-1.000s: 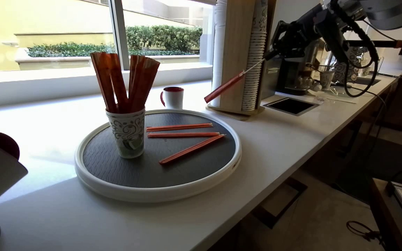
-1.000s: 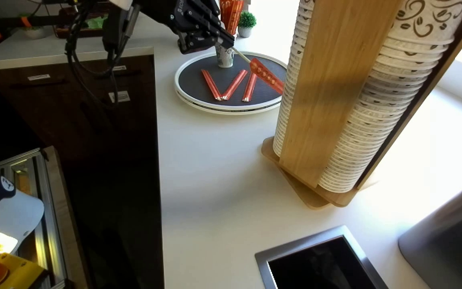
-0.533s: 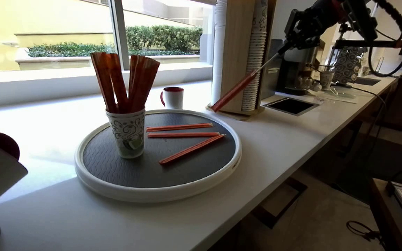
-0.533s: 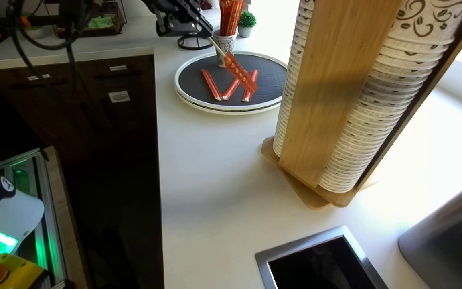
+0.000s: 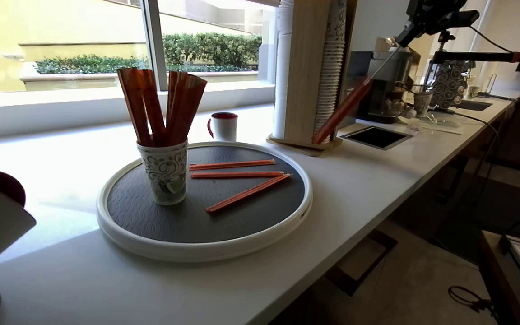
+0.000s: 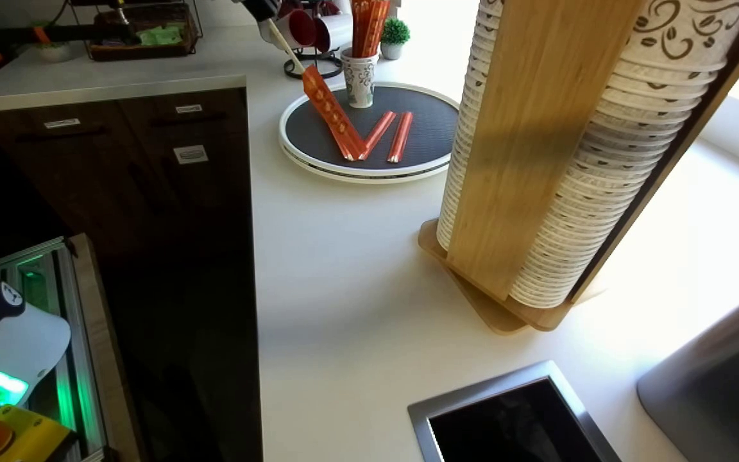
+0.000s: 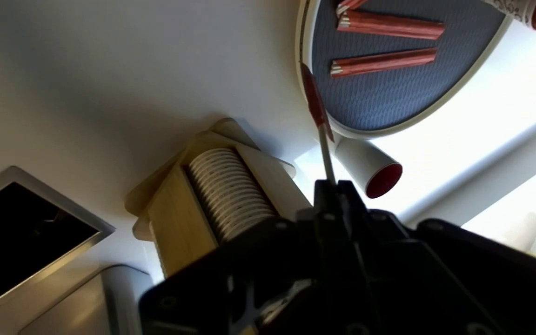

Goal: Put the open packet and wooden stirrer in the trash chute.

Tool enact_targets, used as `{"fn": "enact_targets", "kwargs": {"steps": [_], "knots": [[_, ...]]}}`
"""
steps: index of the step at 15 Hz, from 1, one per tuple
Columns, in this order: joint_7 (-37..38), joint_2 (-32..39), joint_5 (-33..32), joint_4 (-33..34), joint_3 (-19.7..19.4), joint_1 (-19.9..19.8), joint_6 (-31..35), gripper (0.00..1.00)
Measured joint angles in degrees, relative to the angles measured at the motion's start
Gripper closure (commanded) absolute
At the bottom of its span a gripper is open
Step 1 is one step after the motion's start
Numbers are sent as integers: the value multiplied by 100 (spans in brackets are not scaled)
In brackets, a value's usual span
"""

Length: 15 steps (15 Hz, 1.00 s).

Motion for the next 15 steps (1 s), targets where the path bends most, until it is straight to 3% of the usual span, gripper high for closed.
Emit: {"fn": "enact_targets", "kwargs": {"steps": [7,12,15], "knots": [[178,-319,-1779,146,-95,-739,-1075,99],[141,-336,-3079,115,-187,-1209,-1026,94],[118,-336,-3205,112,-198,-1263,-1015,94]]}}
